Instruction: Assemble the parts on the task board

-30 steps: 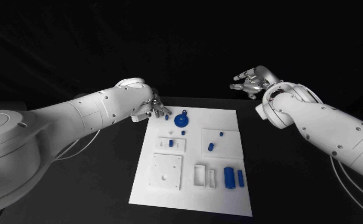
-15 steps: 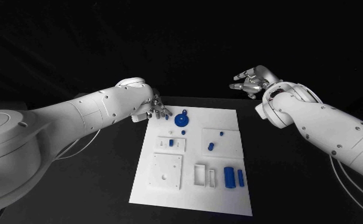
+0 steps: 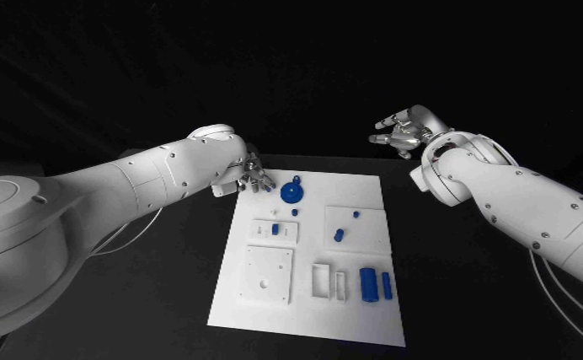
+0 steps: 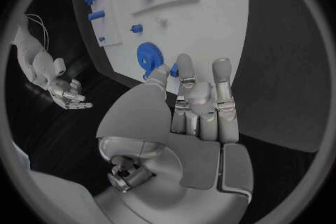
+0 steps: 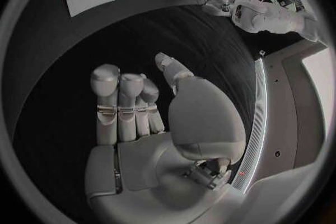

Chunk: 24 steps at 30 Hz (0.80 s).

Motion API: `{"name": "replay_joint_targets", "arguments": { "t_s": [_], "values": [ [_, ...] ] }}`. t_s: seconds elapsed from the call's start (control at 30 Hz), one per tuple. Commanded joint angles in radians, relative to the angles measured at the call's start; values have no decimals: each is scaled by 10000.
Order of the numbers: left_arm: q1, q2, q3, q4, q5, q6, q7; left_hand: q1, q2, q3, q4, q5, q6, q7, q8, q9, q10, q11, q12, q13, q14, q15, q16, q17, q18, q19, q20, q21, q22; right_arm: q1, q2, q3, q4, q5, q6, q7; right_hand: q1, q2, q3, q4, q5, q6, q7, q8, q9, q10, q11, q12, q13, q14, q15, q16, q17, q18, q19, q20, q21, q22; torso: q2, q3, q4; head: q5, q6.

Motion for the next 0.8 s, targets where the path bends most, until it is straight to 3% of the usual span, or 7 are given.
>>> {"name": "replay_joint_targets", "arguments": {
  "t_s": [0.03, 0.43, 0.6, 0.67, 0.73, 0.77, 0.8],
  "values": [
    [-5, 54, 2, -22, 207, 149, 186, 72, 152, 42, -83, 52, -61, -55, 41, -18, 49, -15, -9, 3, -77, -19, 8, -23, -141, -76, -14, 8, 175, -6, 12, 4, 3, -38, 131, 24, -68, 11, 37, -5, 34, -17, 63, -59, -11, -39, 1, 4, 9, 94, -4, -37, 13, 131, 550, -12, -11, 316, 6, -1, 1, -10, 1],
    [-18, 150, -5, -228, 342, 166, 263, 223, 365, 157, -171, 132, -128, -48, 43, -47, 32, -10, -9, 1, -90, -17, -3, -48, -144, -83, -14, -3, 175, -7, 28, 4, -20, -38, 152, 22, -68, 11, 37, -5, 34, -17, 63, -59, -11, -39, 1, 4, 9, 94, -4, -37, 13, 131, 550, -12, -11, 316, 1, 3, -4, -19, -22],
    [-20, 158, -9, -256, 409, 134, 304, 500, 600, 718, -648, 1000, -169, -58, 53, 77, 50, -4, -26, -25, -80, 1, 38, -10, -125, -103, 10, -3, 181, -7, 35, 4, -37, -39, 171, 19, -68, 11, 37, -5, 34, -17, 63, -59, -11, -39, 1, 4, 9, 94, -4, -37, 13, 131, 550, -12, -11, 316, -8, 0, 4, -13, -30],
    [-20, 147, -12, -250, 466, 68, 331, 614, 669, 1492, -954, 501, -168, 1, 57, 170, 76, 20, -47, -50, -67, -3, 60, 16, -107, -109, 18, 11, 186, -8, 36, 4, -46, -39, 184, 17, -68, 11, 37, -5, 34, -17, 63, -59, -11, -39, 1, 4, 9, 94, -4, -37, 13, 131, 550, -12, -11, 316, -10, 0, 11, -29, -35],
    [-21, 130, -14, -233, 527, 1, 345, 333, 460, 2487, -1231, 424, -72, 20, 72, 345, 156, 43, -63, -78, -39, 7, 100, 71, -82, -113, 36, 39, 190, -10, 34, 4, -53, -39, 193, 15, -68, 11, 37, -5, 34, -17, 63, -59, -11, -39, 1, 4, 9, 94, -4, -37, 13, 131, 550, -12, -11, 316, -15, -3, 13, -24, -44],
    [-21, 110, -15, -210, 566, -66, 360, -435, 114, 3800, -1551, 398, -41, 22, 17, 880, 277, 81, -112, -128, -20, 8, 133, 122, -48, -110, 54, 121, 197, -11, 32, 4, -58, -39, 198, 14, -68, 11, 37, -5, 34, -17, 63, -59, -11, -39, 1, 4, 9, 94, -4, -37, 13, 131, 550, -12, -11, 316, -12, -1, 15, -23, -39],
    [-21, 94, -15, -190, 596, -123, 373, -362, 155, 3853, -1632, 457, 29, -10, 68, 948, 274, 24, -111, -124, -9, 13, 142, 138, -44, -117, 51, 123, 190, -13, 30, 4, -62, -39, 201, 14, -68, 11, 37, -5, 34, -17, 63, -59, -11, -39, 1, 4, 9, 94, -4, -37, 13, 131, 550, -12, -11, 316, -20, -4, 19, -17, -41]
  ]
}}
